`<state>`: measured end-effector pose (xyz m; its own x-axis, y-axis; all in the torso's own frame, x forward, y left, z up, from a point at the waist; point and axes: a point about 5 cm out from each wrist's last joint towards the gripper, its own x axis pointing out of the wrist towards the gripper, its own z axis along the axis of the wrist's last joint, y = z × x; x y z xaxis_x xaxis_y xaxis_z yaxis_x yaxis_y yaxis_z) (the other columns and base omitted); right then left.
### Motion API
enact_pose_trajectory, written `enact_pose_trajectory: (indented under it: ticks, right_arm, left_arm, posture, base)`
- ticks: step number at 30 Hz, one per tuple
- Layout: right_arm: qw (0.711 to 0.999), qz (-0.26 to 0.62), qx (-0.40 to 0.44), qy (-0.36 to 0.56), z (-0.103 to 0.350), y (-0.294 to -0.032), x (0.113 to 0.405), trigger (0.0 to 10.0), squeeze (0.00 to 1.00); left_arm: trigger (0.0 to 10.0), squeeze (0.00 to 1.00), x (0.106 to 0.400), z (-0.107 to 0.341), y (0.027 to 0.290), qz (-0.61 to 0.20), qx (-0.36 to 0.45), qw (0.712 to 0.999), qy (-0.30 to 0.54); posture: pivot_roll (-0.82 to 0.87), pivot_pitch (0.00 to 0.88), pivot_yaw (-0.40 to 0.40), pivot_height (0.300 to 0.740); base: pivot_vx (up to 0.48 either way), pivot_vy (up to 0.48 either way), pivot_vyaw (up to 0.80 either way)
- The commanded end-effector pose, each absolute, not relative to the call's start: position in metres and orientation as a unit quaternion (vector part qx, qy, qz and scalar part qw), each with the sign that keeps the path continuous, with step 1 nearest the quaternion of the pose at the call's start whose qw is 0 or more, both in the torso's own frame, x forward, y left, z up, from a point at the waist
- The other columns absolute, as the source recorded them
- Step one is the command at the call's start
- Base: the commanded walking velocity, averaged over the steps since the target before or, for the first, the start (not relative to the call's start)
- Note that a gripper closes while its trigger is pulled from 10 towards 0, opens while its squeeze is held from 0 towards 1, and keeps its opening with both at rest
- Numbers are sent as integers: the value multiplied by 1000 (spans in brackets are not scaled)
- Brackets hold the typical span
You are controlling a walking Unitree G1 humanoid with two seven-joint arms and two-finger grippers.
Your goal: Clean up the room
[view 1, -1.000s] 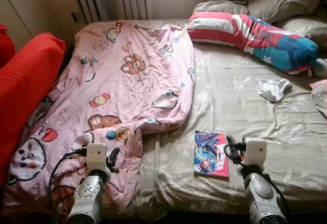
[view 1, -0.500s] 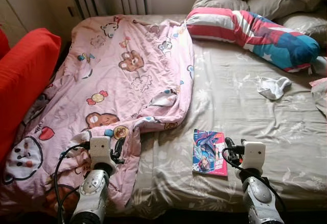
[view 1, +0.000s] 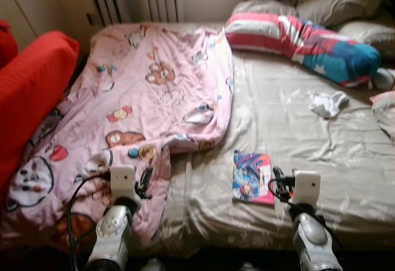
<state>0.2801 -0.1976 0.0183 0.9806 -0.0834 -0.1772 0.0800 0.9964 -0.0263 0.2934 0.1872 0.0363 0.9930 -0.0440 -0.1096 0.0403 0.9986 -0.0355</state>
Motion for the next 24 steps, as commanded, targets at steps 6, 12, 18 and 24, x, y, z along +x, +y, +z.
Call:
enact_pose_trajectory:
  ticks: [6,12,18,24]
  right_arm:
    - [994,-37,-9,100,15,-194,279,10000,0]
    - [994,-37,-12,104,14,-195,279,10000,0]
    - [993,-37,-13,111,12,-195,279,10000,0]
    - [993,-35,-10,109,12,-194,279,10000,0]
  left_arm:
    - [10000,0,288,30,192,-16,-16,997,74]
    - [10000,0,287,29,192,-17,-17,997,77]
    - [10000,0,288,29,191,-20,-18,997,76]
    - [10000,0,288,30,191,-21,-18,997,76]
  posture:
    - [-61,105,16,657]
    - [-59,105,15,657]
    - [-58,108,15,657]
    - [-58,112,16,657]
  base:
    - [0,0,0]
    - [0,0,0]
    - [0,0,0]
    - [0,0,0]
